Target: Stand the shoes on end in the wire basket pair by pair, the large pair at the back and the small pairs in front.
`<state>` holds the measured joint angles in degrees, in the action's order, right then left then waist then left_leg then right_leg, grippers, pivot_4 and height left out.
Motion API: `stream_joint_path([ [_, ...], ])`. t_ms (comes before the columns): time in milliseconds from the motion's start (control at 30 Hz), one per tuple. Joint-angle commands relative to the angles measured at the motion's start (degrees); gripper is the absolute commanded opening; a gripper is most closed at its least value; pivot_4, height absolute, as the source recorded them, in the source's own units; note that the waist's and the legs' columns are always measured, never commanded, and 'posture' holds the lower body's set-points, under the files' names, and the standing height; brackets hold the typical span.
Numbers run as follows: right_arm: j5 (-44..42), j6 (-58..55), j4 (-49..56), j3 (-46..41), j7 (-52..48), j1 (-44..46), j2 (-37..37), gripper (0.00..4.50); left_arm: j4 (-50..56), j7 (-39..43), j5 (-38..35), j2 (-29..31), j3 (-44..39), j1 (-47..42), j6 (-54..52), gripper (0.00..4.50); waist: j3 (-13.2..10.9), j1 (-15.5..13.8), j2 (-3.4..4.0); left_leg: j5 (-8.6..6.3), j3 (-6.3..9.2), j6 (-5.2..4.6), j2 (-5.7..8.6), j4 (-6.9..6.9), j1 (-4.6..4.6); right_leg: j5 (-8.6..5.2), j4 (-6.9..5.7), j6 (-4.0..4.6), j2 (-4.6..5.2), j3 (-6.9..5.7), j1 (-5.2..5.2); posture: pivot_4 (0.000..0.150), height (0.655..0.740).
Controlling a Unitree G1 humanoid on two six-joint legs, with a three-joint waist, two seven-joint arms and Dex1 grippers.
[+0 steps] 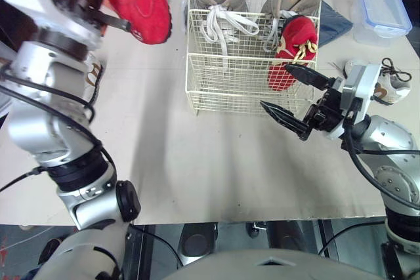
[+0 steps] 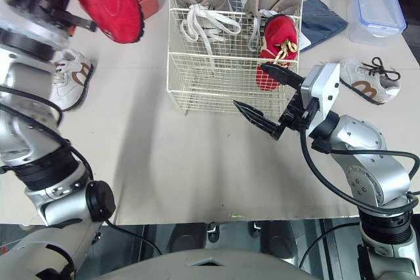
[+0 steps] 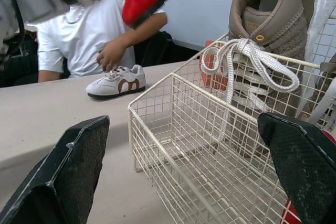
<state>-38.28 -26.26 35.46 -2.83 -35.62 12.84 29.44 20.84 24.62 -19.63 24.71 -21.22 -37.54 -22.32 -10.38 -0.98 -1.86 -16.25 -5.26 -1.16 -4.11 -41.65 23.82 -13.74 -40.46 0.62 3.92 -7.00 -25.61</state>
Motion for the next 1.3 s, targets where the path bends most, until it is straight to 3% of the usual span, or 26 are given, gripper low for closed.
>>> stream_joint_path([
  [33,-0.3,1.0,2.0,-1.5,0.8,0.2,-0.1,4.5,-0.7,-3.0,4.4,-3.4,5.2,-1.1,10.5,0.02,0.0,0.0,0.0,0.0,-0.01,-0.01,0.0,-0.01,0.0,0.0,0.0,0.0,0.0,0.0,0.0,0.15,0.686],
  [233,-0.4,0.9,3.7,-2.1,2.8,-1.4,-0.2,4.5,-7.3,-5.9,9.8,-9.5,11.3,-0.7,23.4,0.02,0.0,0.1,0.0,-0.01,-0.02,-0.01,0.0,-0.01,0.0,0.0,0.0,0.0,-0.01,0.0,-0.01,0.15,0.686],
  [633,-0.5,0.6,5.4,-2.5,5.3,-2.8,0.1,4.5,-25.1,-12.5,19.9,-14.7,17.0,-1.1,46.3,0.02,0.0,0.0,-0.02,-0.02,0.0,-0.04,-0.01,-0.01,0.03,0.0,0.04,0.0,-0.04,-0.05,-0.01,0.15,0.686],
  [1300,-0.7,7.9,4.3,-5.5,6.5,-5.0,-4.7,4.5,-23.5,-8.6,19.7,-12.9,22.2,9.6,48.0,0.02,0.5,0.0,0.11,-0.03,0.05,-0.06,-0.03,-0.01,-0.02,-0.01,0.08,-0.02,-0.04,-0.08,0.08,0.15,0.686],
])
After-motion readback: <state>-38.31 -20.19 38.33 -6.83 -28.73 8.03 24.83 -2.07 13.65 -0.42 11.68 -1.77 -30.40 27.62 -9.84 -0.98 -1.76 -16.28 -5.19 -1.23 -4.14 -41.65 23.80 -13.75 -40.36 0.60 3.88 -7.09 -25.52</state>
